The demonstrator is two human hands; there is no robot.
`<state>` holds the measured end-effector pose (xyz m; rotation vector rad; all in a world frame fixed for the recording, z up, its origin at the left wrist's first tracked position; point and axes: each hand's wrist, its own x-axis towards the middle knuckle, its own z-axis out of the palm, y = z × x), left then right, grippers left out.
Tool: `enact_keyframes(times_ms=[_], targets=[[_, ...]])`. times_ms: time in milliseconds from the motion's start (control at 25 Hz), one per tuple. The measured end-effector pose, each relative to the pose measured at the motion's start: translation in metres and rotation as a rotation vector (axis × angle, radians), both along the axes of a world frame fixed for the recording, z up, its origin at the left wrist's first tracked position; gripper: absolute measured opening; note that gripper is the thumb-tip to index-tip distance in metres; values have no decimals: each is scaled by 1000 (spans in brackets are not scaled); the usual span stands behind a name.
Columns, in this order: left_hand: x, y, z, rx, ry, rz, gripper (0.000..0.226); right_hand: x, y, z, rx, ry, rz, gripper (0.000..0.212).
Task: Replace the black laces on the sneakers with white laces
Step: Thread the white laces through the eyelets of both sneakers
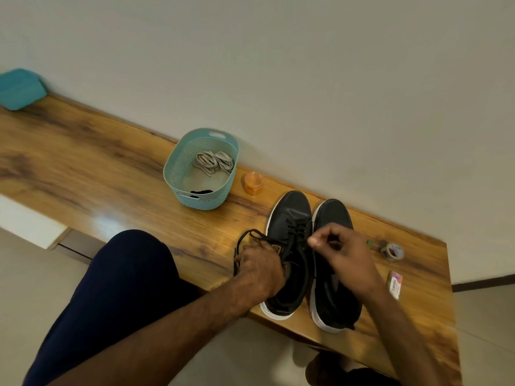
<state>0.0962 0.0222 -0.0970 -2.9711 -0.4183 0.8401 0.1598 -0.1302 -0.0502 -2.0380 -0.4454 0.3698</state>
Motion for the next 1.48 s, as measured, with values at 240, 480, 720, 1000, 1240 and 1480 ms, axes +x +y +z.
enact_keyframes(times_ms=[240, 480, 720, 1000, 1240, 1480], targets=[[0, -2, 3, 20, -4, -29, 83, 17, -30, -4, -511, -259, -8, 17], [0, -2, 8, 24, -6, -38, 83, -19, 24, -21, -602, -338, 155, 28], [0, 0, -1, -3, -35, 8, 87, 9, -15, 9, -238, -175, 15, 6], [1, -2, 3, 31, 9, -46, 83, -1, -3, -11, -529, -411, 86, 19], [2, -2, 0, -8, 28, 6, 86, -4, 6, -9, -435, -402, -17, 7], [2, -3, 1, -8, 26, 7, 85, 23, -33, 5, -396, -328, -228, 5]])
